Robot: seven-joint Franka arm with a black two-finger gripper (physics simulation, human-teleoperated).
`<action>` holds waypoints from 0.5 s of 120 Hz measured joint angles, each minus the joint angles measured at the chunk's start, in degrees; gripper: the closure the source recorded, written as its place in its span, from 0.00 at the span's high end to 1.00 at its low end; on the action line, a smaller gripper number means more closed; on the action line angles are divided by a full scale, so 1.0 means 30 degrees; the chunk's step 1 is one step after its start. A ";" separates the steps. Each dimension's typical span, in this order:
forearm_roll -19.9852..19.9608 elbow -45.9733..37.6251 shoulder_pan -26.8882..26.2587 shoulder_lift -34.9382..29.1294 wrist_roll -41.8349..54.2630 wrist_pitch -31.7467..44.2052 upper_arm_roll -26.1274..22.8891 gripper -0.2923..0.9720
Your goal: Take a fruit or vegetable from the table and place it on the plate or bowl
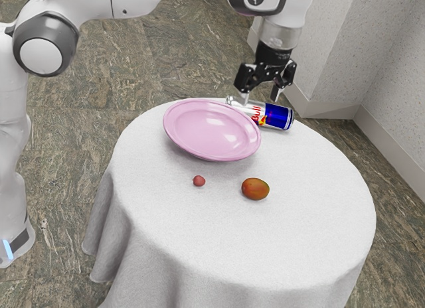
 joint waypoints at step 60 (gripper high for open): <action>-0.1554 0.0208 0.1202 0.0775 1.2693 -0.0055 -0.0518 0.77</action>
